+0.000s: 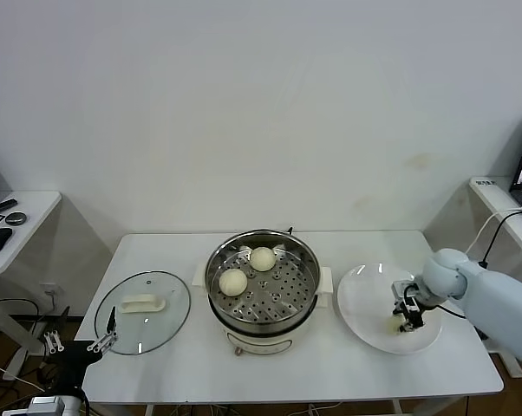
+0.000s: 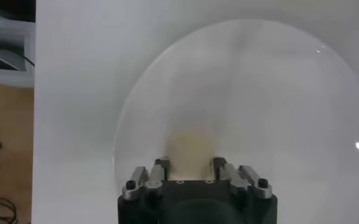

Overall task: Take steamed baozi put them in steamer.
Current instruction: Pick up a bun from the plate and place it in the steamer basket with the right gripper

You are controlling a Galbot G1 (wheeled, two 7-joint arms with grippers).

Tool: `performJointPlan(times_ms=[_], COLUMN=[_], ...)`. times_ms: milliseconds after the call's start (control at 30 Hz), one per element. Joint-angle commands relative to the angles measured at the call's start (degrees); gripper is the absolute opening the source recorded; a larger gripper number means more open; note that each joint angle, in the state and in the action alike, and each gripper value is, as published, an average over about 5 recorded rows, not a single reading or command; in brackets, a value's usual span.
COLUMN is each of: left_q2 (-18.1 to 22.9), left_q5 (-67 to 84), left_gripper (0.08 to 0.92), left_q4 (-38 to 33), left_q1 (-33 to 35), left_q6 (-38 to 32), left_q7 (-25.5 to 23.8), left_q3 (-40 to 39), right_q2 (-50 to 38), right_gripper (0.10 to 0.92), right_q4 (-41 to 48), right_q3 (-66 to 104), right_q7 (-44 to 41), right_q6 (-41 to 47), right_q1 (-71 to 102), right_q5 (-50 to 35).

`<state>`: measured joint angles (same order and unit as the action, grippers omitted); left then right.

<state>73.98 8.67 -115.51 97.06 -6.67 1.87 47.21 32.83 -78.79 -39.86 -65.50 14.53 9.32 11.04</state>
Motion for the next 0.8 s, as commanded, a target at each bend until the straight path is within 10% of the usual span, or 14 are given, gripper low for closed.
performJointPlan(times_ms=[33,800], left_q2=[-0.18,-0.19], left_q5=[0.02,0.55], left_gripper=[0.823,0.823], left_q4=[-0.23,-0.73], left_q1=[-0.17,-0.97], left_q6=[-0.04,-0.06], left_q7=[-0.06,0.01], left_q3=[-0.07,0.35], right_q2=[-1.77,27.62], right_gripper=[0.394,0.414], right_q4=[-2.2,-9.97], right_q3=[-3.59,-29.73], right_q7=[-5.49,0.4], right_q6=[-1.75,-23.65], right_q1=[-13.67,-44.94], right_q5=[-5.07,-22.66])
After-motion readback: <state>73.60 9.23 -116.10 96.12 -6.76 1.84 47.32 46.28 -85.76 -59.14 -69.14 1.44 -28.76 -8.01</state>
